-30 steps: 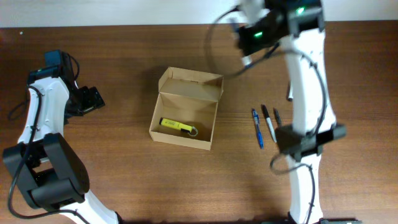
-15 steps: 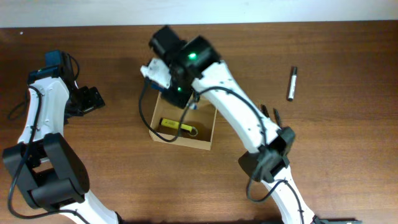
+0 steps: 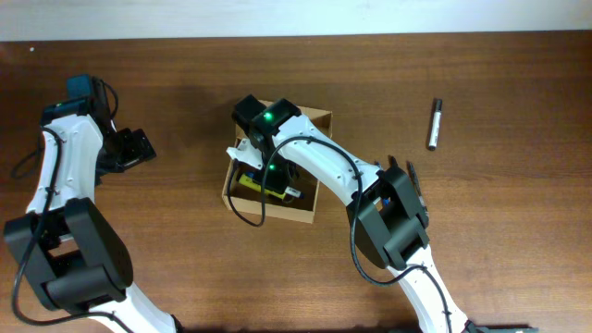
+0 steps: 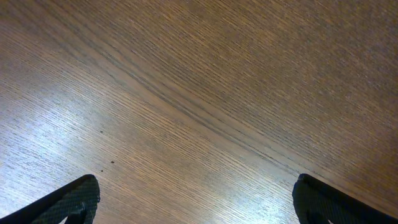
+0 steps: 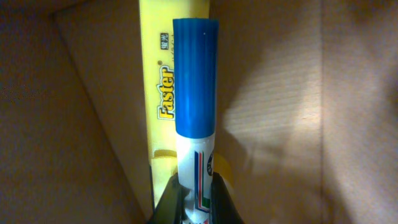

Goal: Pack container
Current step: 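Place the blue marker into the box and release it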

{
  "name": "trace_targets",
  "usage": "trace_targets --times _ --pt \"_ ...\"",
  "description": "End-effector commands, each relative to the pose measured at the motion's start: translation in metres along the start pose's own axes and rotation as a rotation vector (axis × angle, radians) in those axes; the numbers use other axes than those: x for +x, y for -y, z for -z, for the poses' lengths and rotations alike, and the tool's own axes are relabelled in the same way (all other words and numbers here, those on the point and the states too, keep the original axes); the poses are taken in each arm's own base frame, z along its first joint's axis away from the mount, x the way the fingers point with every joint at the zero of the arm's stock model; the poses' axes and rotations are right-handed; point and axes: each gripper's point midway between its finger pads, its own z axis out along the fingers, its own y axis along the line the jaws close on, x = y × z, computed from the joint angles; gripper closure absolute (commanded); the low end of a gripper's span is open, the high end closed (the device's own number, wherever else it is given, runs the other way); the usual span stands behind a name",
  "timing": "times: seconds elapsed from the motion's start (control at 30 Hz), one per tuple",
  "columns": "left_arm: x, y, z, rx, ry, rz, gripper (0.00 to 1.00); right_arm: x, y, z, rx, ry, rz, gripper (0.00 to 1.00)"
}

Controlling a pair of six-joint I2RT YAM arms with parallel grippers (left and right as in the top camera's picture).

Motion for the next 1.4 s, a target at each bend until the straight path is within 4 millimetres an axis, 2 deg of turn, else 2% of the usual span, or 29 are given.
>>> trace_targets --times 0.0,0.1,0.17,0.2,0.3,0.37,0.47,0.6,0.7,0.77,0.83,0.97,1.1,1.17,1.27,1.37 --pt "0.001 0.000 0.000 0.007 -0.003 -0.010 0.00 0.008 -0.006 -0.008 -0.027 -0.028 0.007 0.89" --pt "0.001 0.000 0.000 0.007 -0.003 -0.010 0.00 0.007 -0.006 0.008 -0.016 -0.005 0.003 0.67" --pt "0.001 0.000 0.000 0.007 -0.003 -0.010 0.00 0.002 -0.005 0.033 0.011 0.044 -0.002 0.62" --pt "0.001 0.000 0.000 0.007 -0.003 -0.010 0.00 0.001 -0.005 0.039 0.021 0.055 -0.007 0.60" --pt "0.001 0.000 0.000 0.007 -0.003 -0.010 0.00 0.000 0.003 0.079 0.115 0.112 -0.037 0.54" --pt "0.001 0.000 0.000 0.007 -0.003 -0.011 0.00 0.003 0.010 0.113 0.197 0.158 -0.068 0.50" --pt "0.001 0.000 0.000 0.007 -0.003 -0.010 0.00 0.010 0.009 0.167 0.274 0.260 -0.087 0.44" --pt "0.001 0.000 0.000 0.007 -0.003 -0.010 0.00 0.029 0.010 0.231 0.351 0.394 -0.154 0.42" --pt "0.001 0.000 0.000 0.007 -0.003 -0.010 0.00 0.057 0.029 0.270 0.425 0.463 -0.272 0.41" --pt "0.001 0.000 0.000 0.007 -0.003 -0.010 0.00 0.073 0.043 0.286 0.434 0.505 -0.347 0.40" --pt "0.001 0.000 0.000 0.007 -0.003 -0.010 0.00 0.084 0.054 0.293 0.405 0.537 -0.390 0.40" --pt "0.001 0.000 0.000 0.007 -0.003 -0.010 0.00 0.095 0.069 0.292 0.385 0.541 -0.435 0.43" --pt "0.001 0.000 0.000 0.007 -0.003 -0.010 0.00 0.114 0.103 0.298 0.478 0.540 -0.568 0.39" --pt "0.001 0.000 0.000 0.007 -0.003 -0.010 0.00 0.128 0.124 0.294 0.475 0.549 -0.688 0.38" --pt "0.001 0.000 0.000 0.007 -0.003 -0.010 0.00 0.159 0.159 0.268 0.445 0.501 -0.898 0.38" --pt "0.001 0.000 0.000 0.007 -0.003 -0.010 0.00 0.191 0.191 0.223 0.393 0.410 -1.087 0.38"
